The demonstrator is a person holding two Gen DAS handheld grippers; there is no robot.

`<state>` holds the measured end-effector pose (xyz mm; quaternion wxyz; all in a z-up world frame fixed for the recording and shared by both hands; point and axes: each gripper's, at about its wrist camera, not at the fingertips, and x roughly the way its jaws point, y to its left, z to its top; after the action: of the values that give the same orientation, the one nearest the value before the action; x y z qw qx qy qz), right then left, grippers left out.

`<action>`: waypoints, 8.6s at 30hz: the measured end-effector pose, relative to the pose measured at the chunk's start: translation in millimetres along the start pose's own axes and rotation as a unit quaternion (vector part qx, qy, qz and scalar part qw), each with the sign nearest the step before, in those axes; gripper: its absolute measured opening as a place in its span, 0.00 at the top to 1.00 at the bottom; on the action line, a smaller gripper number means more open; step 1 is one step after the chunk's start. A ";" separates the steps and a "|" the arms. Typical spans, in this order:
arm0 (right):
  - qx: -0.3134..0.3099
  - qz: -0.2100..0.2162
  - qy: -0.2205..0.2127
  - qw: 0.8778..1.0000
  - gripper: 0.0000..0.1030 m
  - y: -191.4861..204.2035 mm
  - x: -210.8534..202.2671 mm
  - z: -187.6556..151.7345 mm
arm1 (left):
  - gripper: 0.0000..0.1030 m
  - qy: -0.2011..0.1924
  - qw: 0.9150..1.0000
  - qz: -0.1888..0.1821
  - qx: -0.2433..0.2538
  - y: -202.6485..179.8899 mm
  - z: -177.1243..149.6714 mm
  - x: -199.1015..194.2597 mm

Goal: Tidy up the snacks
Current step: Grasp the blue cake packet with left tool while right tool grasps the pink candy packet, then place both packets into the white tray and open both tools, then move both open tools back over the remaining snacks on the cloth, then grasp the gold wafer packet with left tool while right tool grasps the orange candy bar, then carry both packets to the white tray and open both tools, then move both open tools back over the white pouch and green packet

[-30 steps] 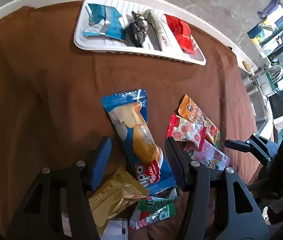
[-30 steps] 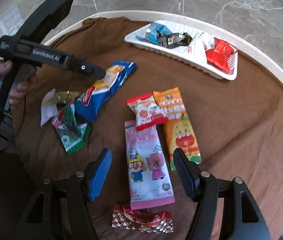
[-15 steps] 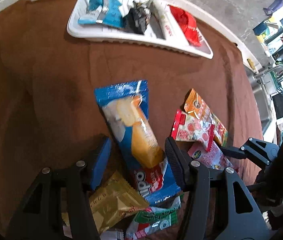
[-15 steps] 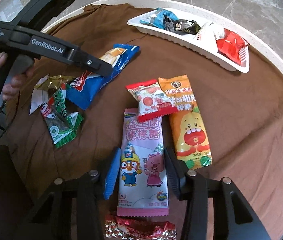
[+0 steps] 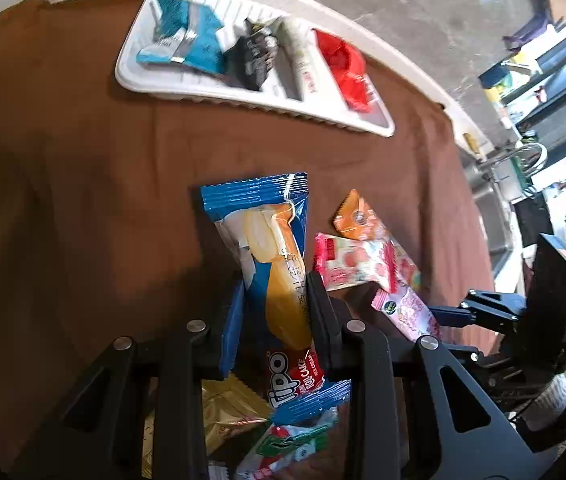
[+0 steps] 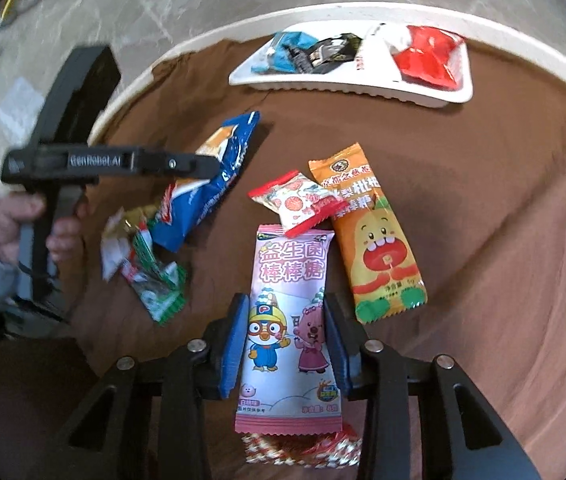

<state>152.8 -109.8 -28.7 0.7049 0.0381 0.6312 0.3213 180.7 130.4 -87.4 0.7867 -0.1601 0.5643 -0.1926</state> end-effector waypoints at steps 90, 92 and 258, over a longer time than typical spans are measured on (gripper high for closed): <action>-0.059 -0.070 -0.040 0.995 0.39 -12.7 15.0 56.0 | 0.53 -0.017 0.984 0.098 0.151 8.3 3.4 -71.7; -0.066 -0.076 -0.029 0.994 0.39 -12.1 18.6 45.8 | 0.53 0.004 0.980 0.100 0.173 4.7 -20.6 -69.2; -0.145 -0.074 -0.052 0.985 0.40 30.6 18.3 42.0 | 0.56 0.031 0.984 0.084 0.151 -14.7 -75.9 -65.3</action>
<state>178.7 -61.7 -22.1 0.7565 -0.0944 0.5417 0.3540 87.9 146.5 -50.2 0.7971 0.0148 0.5645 -0.2140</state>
